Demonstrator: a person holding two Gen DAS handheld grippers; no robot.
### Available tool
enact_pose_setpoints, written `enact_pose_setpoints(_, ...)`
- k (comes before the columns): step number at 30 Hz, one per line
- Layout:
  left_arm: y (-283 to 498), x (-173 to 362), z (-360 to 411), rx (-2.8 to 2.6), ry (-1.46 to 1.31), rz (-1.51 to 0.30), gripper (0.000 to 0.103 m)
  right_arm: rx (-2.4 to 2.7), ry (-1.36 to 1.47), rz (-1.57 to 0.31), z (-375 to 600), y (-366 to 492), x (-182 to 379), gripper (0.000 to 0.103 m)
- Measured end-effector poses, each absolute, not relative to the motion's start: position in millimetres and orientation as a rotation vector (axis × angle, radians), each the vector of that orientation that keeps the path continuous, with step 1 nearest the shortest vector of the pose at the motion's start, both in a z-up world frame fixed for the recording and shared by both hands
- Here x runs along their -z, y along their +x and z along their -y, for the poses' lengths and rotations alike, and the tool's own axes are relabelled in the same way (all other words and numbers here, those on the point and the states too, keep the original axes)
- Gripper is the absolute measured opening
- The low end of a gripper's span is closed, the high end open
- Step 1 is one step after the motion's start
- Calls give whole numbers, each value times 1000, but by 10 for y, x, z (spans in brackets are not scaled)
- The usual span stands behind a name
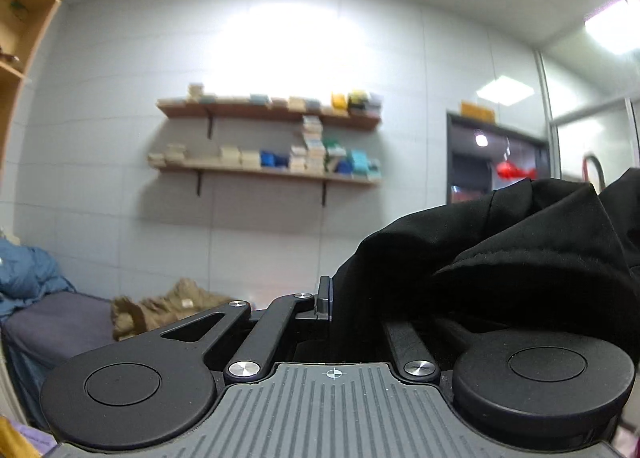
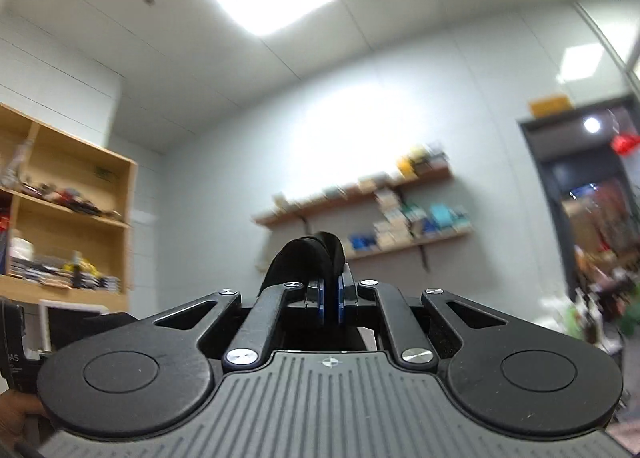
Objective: Fold large clothes
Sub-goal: 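Lay the black jacket flat on the bed and open both grippers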
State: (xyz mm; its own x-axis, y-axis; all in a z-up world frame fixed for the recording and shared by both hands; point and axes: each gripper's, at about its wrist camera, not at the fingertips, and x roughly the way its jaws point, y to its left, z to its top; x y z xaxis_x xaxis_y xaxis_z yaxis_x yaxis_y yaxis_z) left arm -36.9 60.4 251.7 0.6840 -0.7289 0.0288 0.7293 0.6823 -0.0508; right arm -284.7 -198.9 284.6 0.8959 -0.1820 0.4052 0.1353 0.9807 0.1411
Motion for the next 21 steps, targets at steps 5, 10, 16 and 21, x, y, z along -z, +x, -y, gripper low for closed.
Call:
enact_pose_setpoints(5,-551,-3062,-872,826,-165,108,37,-9,194,571,2132,-3023,-3365,7)
enact_pose_setpoints(10,-638,-3482,-998,827,-231,217,37,-93,168,666,2247,-2958,-3857,7)
enact_pose_setpoints(16,-99,-3272,-724,736,-198,86,37,34,266,495,2738,-2049,-3804,8)
enact_pose_setpoints(21,971,-2179,-56,621,-30,-313,62,271,338,84,3157,-776,-2855,20)
